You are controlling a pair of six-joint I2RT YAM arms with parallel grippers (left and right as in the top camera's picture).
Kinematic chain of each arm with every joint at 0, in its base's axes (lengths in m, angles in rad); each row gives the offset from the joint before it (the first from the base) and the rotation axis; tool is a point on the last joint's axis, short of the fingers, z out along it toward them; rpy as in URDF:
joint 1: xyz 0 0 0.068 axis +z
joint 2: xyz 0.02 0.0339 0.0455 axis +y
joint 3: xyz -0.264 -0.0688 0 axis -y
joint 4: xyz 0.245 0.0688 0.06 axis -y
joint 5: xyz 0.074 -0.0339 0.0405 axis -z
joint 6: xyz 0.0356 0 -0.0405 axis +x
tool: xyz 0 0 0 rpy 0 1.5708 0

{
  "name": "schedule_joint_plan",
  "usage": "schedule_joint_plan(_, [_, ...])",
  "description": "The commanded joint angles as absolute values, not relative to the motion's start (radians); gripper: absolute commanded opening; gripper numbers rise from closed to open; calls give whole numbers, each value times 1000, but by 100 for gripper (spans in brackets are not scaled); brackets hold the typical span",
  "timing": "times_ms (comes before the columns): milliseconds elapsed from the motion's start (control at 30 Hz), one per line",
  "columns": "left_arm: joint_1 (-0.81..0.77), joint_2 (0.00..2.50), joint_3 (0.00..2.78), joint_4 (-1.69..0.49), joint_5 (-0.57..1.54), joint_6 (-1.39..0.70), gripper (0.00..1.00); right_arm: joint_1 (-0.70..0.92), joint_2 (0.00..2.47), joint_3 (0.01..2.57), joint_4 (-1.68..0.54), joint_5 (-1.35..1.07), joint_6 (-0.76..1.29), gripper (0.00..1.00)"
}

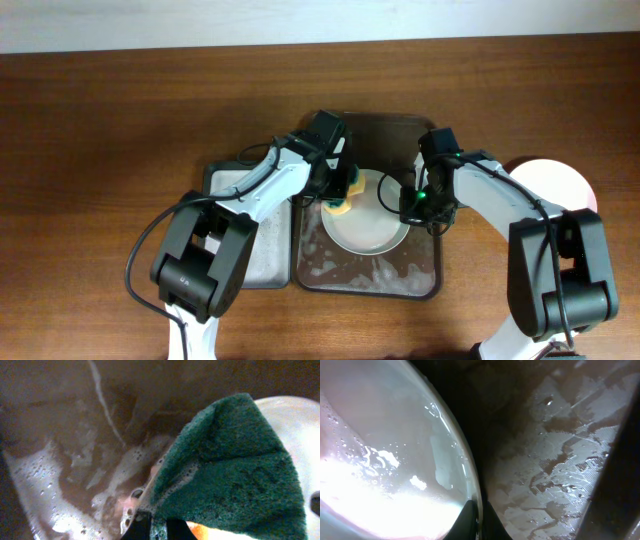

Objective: Clean dirty plates on tray and stack at the side

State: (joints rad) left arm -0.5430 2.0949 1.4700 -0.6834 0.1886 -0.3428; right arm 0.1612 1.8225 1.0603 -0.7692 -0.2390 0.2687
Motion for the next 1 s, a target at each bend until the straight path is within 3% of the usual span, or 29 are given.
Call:
schedule_joint_plan(0, [-532,2136,1497,-789,22,-320,0,171,1864,1024,-796,-146,240,4])
schedule_joint_plan(167, [-555,1975,1527,-892,70,-319,0,171,1800,1024,-828,-146,240,4])
schedule_joint_plan(367, [-452,1678,1523,-1062,112,-242,0,204,1515,1024,-921,-52,240,4])
schedule_joint_plan(533, [-356,1660,1382,-1122,101,-207,0,422,1308,1025,-996,294,327,4])
schedule_joint_plan(667, [-273,1649,1128,-946,183,-207,4,636,1264,1025,-1033,579,387,4])
schedule_joint_plan(700, [-265,1641,1092,-910,192,-207,13,687,1264,1025,-1052,686,433,4])
schedule_joint_plan(767, [-264,1621,1060,-891,187,-207,23,761,1264,1025,-1063,770,456,4])
schedule_joint_plan(800, [-263,1589,1060,-894,188,-207,54,816,1264,1025,-1065,811,456,4])
schedule_joint_plan(867, [-263,1546,1060,-894,188,-207,69,849,1264,1027,-1076,863,465,4])
schedule_joint_plan(900, [-263,1506,1060,-896,188,-207,91,879,1264,1027,-1081,902,466,4])
schedule_joint_plan(933, [-263,1460,1060,-902,188,-207,100,901,1264,1027,-1083,923,466,4])
schedule_joint_plan(967, [-263,1398,1060,-911,188,-207,100,933,1264,1028,-1089,951,471,4])
